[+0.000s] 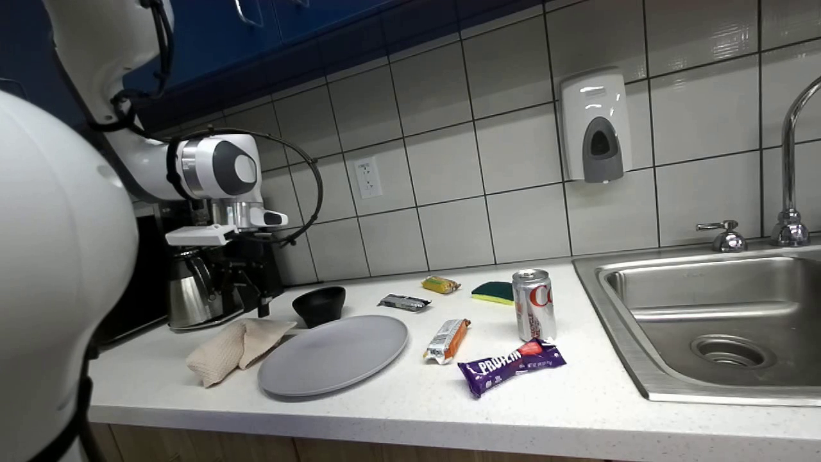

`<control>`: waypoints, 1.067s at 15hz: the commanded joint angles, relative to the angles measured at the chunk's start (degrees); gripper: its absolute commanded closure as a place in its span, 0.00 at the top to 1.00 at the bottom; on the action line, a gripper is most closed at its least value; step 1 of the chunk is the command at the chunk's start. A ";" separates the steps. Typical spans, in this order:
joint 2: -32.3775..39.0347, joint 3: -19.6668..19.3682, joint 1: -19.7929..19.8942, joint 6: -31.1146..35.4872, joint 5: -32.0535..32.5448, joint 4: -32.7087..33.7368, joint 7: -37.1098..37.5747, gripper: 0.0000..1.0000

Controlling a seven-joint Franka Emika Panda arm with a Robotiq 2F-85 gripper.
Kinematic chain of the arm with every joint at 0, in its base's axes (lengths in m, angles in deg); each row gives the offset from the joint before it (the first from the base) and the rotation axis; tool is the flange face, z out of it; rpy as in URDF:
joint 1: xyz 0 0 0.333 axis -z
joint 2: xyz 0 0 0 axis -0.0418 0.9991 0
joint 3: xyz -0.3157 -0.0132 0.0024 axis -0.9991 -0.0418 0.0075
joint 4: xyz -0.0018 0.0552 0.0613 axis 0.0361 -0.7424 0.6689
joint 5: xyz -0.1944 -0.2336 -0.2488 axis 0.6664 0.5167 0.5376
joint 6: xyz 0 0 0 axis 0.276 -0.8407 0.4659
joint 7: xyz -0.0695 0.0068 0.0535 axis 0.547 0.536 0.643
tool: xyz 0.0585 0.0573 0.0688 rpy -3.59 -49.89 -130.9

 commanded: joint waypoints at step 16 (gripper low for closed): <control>-5.53 -0.63 2.37 -3.35 -1.76 -4.12 -9.07 1.00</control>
